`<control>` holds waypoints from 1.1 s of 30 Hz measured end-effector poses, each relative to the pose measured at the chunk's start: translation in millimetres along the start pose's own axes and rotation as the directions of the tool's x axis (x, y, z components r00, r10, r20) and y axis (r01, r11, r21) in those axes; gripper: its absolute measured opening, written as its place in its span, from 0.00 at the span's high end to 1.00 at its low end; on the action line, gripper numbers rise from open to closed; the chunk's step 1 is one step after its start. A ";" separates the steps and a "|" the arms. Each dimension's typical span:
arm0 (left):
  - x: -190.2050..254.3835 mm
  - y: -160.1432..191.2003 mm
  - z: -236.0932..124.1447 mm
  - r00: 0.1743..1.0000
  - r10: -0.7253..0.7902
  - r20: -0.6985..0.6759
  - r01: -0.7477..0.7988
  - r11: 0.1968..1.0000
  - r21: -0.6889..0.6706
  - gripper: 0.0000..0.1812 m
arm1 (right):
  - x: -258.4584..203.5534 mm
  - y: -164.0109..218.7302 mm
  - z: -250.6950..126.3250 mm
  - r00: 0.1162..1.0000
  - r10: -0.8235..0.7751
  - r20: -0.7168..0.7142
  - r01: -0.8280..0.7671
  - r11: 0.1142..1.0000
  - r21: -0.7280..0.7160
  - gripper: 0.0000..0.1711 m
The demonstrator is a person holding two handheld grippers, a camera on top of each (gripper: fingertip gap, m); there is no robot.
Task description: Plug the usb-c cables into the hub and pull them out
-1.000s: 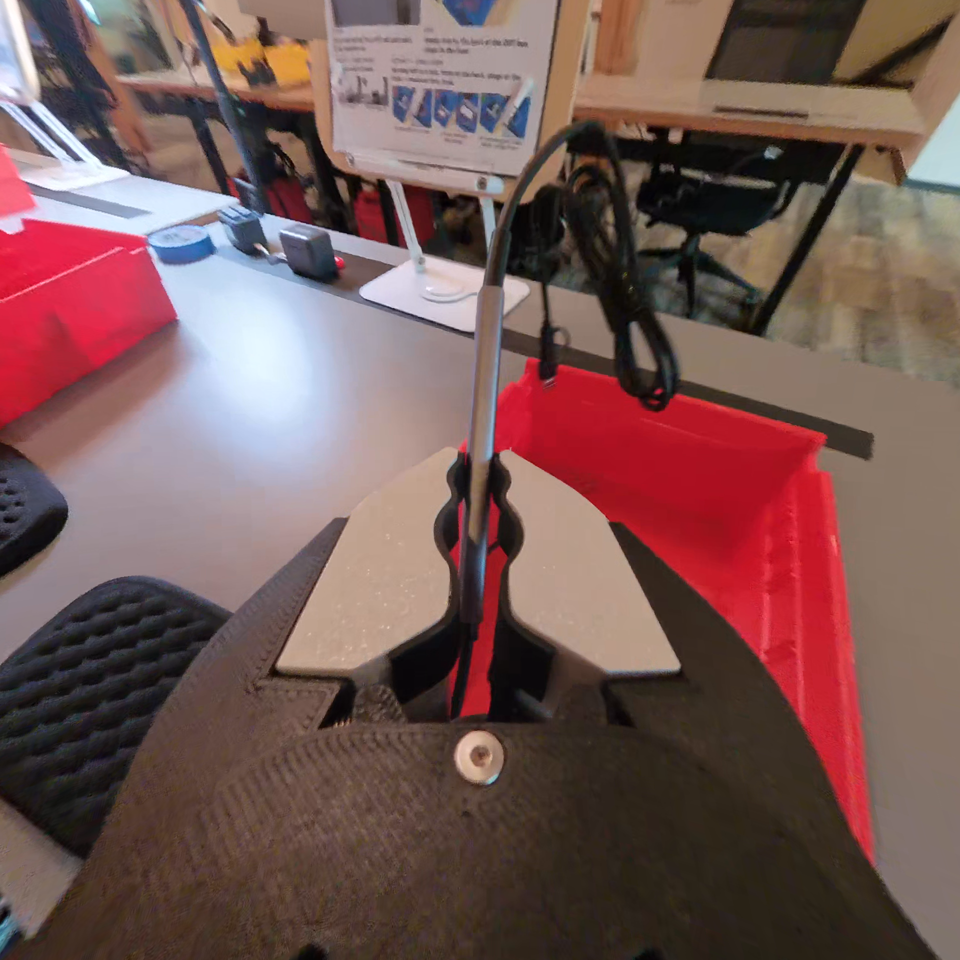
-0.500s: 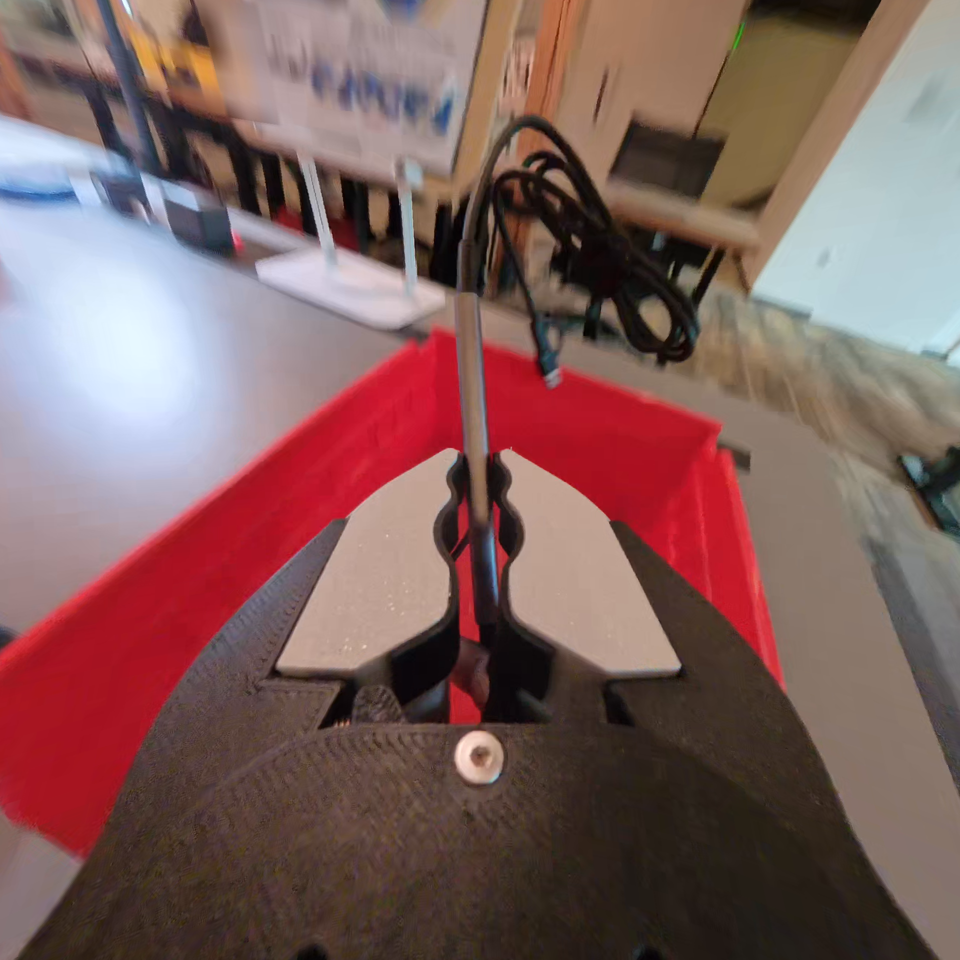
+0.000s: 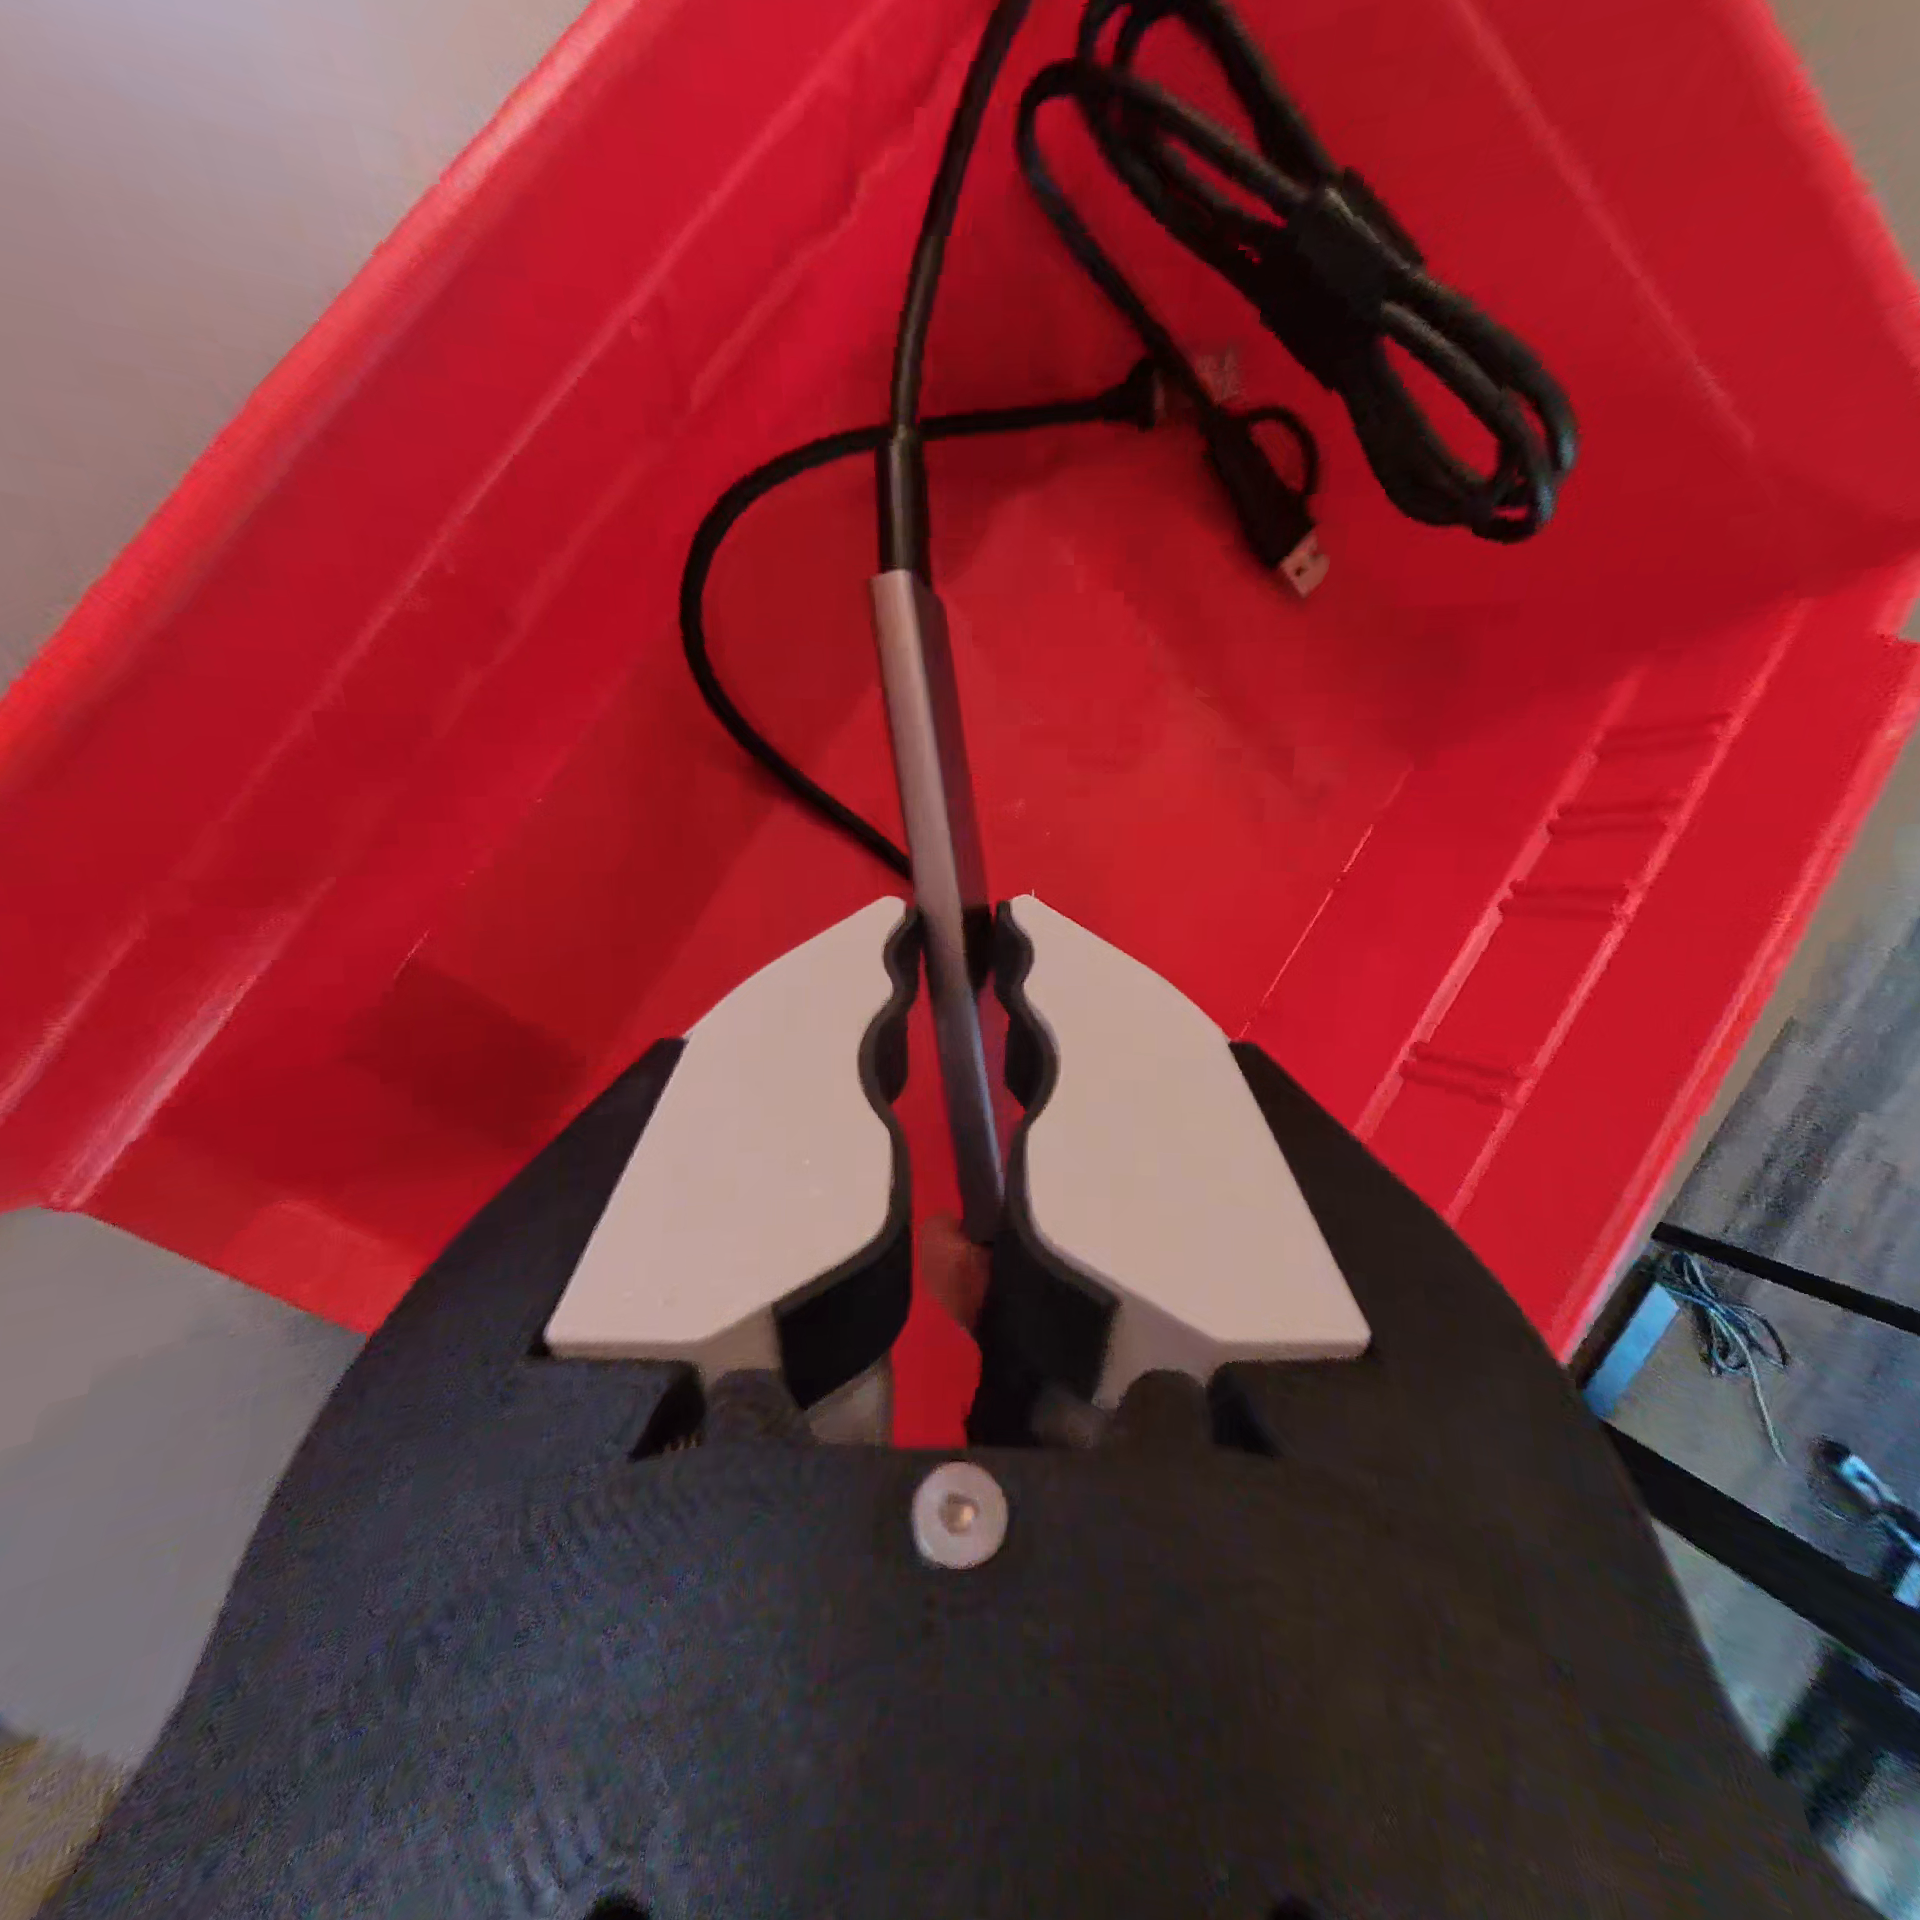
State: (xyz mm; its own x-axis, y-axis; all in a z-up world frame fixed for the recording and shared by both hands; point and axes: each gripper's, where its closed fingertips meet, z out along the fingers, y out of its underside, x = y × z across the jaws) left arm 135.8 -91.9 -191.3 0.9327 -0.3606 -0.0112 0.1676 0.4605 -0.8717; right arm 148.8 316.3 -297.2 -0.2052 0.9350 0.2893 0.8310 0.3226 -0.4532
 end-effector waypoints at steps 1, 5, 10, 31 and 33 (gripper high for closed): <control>0.0 -0.1 0.0 1.000 0.000 0.000 0.000 1.000 0.000 0.81 | 0.2 -2.4 1.0 1.000 -0.016 0.018 0.016 1.000 -0.023 0.92; 0.1 0.0 0.1 1.000 0.001 -0.001 -0.001 1.000 -0.001 0.81 | -5.8 -2.6 12.2 0.988 0.030 0.149 -0.008 0.989 -0.150 0.88; -0.3 -0.4 -0.2 1.000 -0.004 -0.001 0.004 1.000 0.002 0.81 | -14.3 3.8 23.7 0.973 0.080 0.216 -0.006 0.946 -0.325 0.77; -0.4 1.8 0.7 1.000 0.006 0.003 -0.006 1.000 -0.012 0.81 | -109.6 128.6 -62.3 0.717 0.636 0.286 -0.602 0.772 -0.205 0.74; -1.1 2.2 0.8 1.000 0.001 0.005 -0.001 1.000 -0.014 0.81 | -119.1 114.2 -55.5 0.710 0.577 0.403 -0.581 0.804 -0.128 0.89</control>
State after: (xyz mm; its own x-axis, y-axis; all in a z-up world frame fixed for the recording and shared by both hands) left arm 135.3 -89.8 -192.8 0.9345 -0.3558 -0.0096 0.1621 0.4494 -0.8785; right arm 296.8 233.5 -336.6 0.1255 0.9096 -0.3961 0.8534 -0.3026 -0.4244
